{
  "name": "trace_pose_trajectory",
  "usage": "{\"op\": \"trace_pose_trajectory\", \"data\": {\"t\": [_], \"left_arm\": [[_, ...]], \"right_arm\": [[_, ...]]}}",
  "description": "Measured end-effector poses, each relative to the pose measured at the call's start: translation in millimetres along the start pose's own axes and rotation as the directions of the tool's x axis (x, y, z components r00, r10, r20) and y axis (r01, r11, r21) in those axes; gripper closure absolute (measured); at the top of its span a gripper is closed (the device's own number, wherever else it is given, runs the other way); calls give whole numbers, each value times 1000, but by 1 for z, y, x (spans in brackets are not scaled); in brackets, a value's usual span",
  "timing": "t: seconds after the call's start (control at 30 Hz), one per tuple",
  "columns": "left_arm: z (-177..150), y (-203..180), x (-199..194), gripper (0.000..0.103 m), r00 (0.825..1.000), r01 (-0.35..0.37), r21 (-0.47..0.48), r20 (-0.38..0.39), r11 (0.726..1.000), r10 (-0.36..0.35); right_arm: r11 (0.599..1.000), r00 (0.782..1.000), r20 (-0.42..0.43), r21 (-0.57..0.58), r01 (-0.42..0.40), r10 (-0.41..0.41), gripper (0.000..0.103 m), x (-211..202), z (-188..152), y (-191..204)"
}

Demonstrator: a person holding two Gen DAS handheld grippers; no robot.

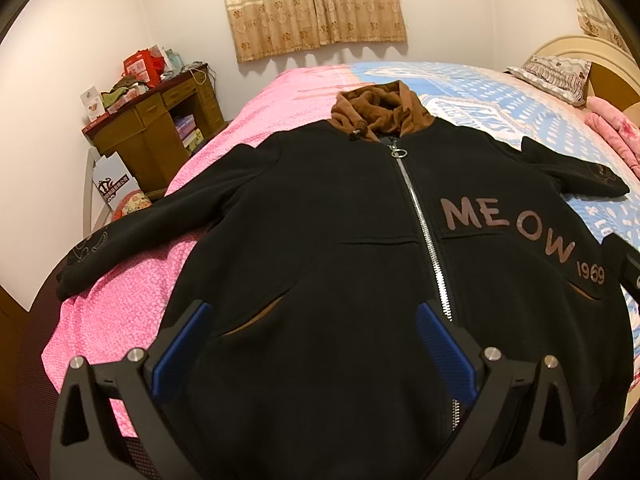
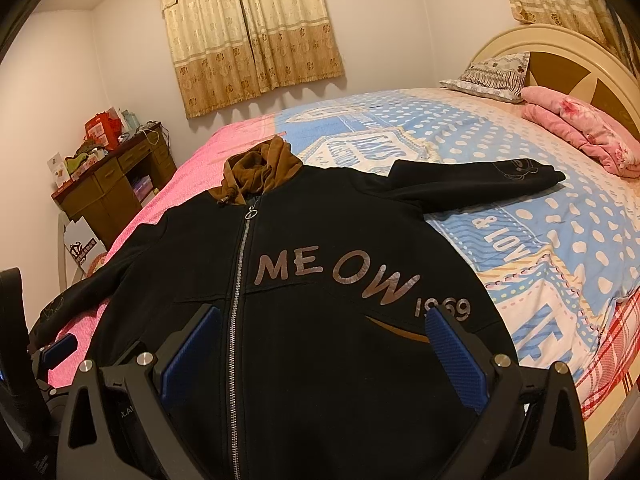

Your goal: Fold large clothes

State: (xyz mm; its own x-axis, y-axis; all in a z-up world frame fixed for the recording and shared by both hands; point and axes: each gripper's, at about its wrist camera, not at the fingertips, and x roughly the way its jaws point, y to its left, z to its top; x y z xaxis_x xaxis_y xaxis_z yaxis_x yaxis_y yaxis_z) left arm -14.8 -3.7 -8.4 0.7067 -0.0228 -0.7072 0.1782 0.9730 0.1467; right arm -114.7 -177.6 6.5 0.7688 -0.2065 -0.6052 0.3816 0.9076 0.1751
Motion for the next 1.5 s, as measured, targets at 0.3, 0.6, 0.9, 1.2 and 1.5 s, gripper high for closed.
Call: {"op": "trace_pose_trajectory", "data": {"t": [0.3, 0.6, 0.9, 1.2, 1.5], "left_arm": [[0, 0, 0, 0, 1000, 0, -1, -1, 1000, 0], [1, 0, 0, 0, 1000, 0, 0, -2, 1000, 0], [0, 0, 1, 0, 1000, 0, -1, -3, 1000, 0], [1, 0, 1, 0, 1000, -2, 0, -4, 1000, 2], [-1, -1, 7, 0, 1000, -1, 1, -21, 1000, 1]], "right_arm": [[1000, 1000, -3, -1, -2, 2, 1, 1, 0, 1], [1000, 1000, -10, -2, -7, 7, 1, 1, -2, 1], [1000, 1000, -13, -1, -9, 9, 1, 1, -2, 1], [1000, 1000, -17, 1, -9, 9, 1, 1, -2, 1], [1000, 1000, -27, 11, -4, 5, 1, 6, 0, -5]]}}
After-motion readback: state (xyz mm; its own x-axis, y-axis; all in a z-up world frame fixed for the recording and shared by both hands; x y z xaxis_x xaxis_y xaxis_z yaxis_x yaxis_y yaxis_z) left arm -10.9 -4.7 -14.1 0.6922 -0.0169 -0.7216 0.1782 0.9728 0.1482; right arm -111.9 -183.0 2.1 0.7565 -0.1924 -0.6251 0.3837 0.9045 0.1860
